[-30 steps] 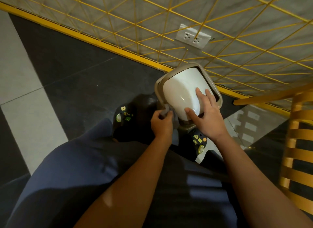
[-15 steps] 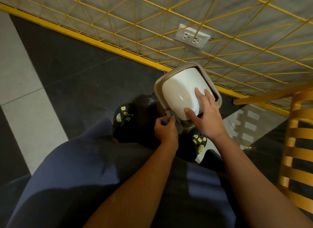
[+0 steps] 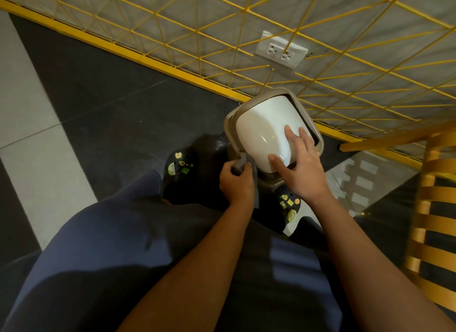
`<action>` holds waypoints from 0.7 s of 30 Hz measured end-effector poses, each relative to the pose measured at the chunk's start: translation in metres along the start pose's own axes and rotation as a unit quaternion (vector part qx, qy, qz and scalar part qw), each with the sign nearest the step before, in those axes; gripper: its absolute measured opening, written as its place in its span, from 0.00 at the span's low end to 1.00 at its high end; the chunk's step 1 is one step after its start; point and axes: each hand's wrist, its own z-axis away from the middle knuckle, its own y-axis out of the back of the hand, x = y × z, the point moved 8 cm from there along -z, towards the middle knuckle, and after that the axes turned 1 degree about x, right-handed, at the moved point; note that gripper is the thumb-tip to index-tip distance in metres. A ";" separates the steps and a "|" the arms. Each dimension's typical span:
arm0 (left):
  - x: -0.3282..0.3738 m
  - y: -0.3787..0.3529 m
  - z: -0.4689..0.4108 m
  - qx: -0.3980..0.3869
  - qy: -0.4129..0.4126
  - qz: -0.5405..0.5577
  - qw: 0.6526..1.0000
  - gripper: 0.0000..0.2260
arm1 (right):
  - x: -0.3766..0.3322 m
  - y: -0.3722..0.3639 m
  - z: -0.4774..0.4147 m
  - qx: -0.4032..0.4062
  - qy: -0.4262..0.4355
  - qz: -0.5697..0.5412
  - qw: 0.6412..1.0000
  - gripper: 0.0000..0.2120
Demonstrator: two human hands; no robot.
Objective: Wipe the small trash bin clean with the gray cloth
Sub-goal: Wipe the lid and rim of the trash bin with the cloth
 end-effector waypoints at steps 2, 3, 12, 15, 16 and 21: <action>0.001 0.002 -0.012 0.004 -0.026 -0.032 0.999 0.07 | 0.000 0.000 0.000 0.003 -0.002 -0.003 1.000 0.33; -0.001 0.001 -0.014 -0.001 -0.029 -0.044 0.999 0.07 | 0.000 0.000 0.000 0.004 -0.002 -0.004 1.000 0.33; -0.033 -0.016 -0.013 -0.019 0.026 -0.060 0.998 0.14 | 0.001 0.001 0.000 0.018 -0.005 -0.019 1.000 0.32; -0.028 -0.016 -0.017 -0.014 0.035 -0.055 0.998 0.12 | 0.002 0.001 0.000 0.018 -0.004 -0.023 1.000 0.33; -0.026 -0.015 -0.020 -0.011 0.033 -0.051 0.998 0.12 | 0.002 0.000 0.000 0.017 -0.003 -0.025 1.000 0.33; -0.004 -0.011 -0.040 0.001 0.016 -0.032 0.999 0.12 | 0.003 0.000 -0.001 0.017 -0.004 -0.030 0.999 0.33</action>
